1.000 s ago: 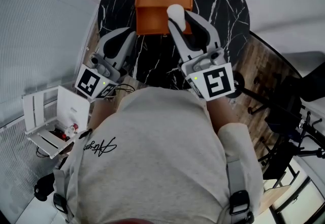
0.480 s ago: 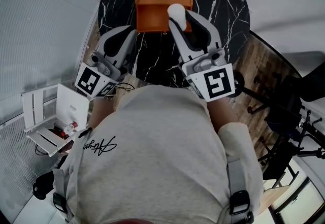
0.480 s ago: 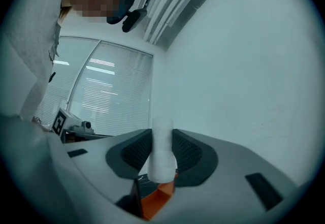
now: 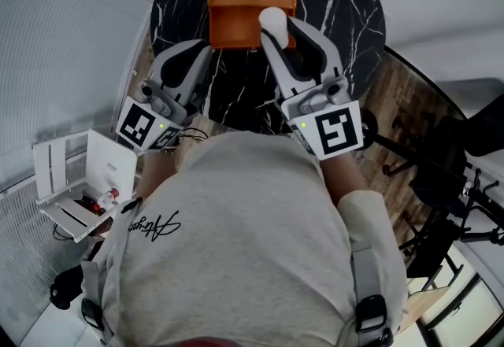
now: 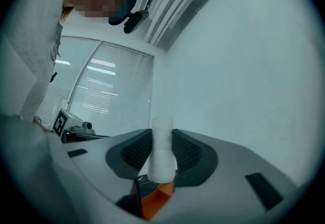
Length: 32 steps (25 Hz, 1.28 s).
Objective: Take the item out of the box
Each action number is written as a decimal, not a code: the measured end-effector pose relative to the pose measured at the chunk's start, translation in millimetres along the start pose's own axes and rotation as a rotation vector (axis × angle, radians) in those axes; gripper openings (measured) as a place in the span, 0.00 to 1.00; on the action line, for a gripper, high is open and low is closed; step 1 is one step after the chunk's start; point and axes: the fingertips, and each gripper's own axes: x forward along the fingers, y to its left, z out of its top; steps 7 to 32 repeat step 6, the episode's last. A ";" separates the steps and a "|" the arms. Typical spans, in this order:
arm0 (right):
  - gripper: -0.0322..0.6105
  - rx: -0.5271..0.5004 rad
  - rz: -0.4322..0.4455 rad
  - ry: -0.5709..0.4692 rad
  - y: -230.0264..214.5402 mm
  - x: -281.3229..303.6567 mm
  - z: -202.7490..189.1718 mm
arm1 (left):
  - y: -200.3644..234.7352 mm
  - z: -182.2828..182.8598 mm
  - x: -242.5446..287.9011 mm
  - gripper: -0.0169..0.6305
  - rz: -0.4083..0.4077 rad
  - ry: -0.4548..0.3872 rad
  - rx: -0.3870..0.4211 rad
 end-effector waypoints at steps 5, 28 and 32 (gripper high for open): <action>0.25 0.001 0.002 -0.007 0.2 -2.3 2.7 | -3.1 1.7 1.1 0.03 -0.003 -0.005 0.001; 0.25 0.003 0.002 -0.008 0.2 -2.7 3.2 | -3.8 1.7 1.3 0.03 -0.004 -0.005 0.002; 0.25 0.003 0.002 -0.008 0.2 -2.7 3.2 | -3.8 1.7 1.3 0.03 -0.004 -0.005 0.002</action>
